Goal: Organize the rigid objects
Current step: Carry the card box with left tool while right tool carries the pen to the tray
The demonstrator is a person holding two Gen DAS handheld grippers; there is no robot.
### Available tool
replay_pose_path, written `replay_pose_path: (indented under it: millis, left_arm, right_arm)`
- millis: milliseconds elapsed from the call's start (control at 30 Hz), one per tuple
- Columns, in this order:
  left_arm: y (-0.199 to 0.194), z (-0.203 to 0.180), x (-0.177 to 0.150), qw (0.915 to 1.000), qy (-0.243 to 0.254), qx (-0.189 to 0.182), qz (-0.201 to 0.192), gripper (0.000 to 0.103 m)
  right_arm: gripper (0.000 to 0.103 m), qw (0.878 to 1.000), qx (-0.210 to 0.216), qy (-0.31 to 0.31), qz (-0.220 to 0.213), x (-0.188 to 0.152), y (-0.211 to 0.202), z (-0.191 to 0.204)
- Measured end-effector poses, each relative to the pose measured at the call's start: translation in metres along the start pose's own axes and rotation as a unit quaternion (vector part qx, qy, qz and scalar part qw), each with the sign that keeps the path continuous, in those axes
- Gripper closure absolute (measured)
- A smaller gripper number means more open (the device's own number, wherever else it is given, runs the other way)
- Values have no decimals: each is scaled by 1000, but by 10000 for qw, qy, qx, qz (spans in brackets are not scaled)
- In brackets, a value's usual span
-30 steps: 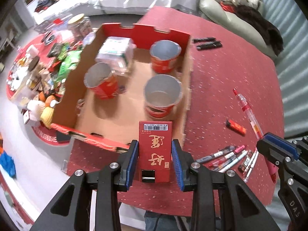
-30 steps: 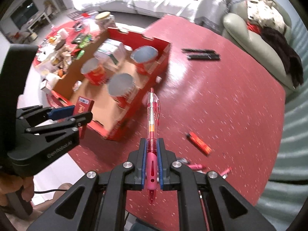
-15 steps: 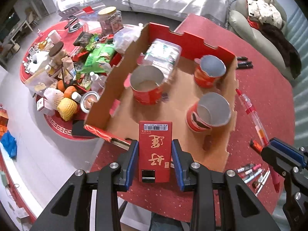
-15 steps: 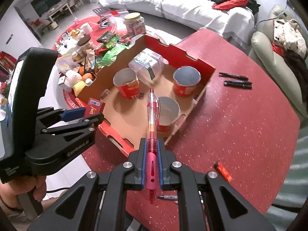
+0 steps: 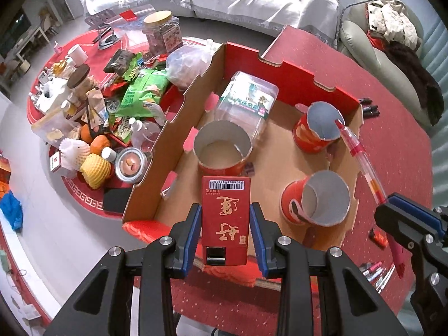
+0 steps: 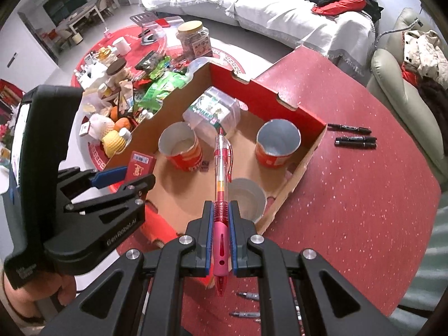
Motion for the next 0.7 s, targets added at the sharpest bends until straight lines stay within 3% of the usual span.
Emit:
replay_pose_path:
  millis: [700]
  left_arm:
    - [46, -31, 36, 9999, 88, 20, 131, 67]
  right_arm:
    - [93, 9941, -50, 1077, 158, 41, 62, -32]
Point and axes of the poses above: each gripper's, at about its wrist camera, not at the fingertips, and y roughly the way its jaws point, z to its left, x to its top, the point moved 5 cm from there along y, roughly the way its jaws point, and after that the axes turned 6 degrees about -z, right-handed, at the moved point
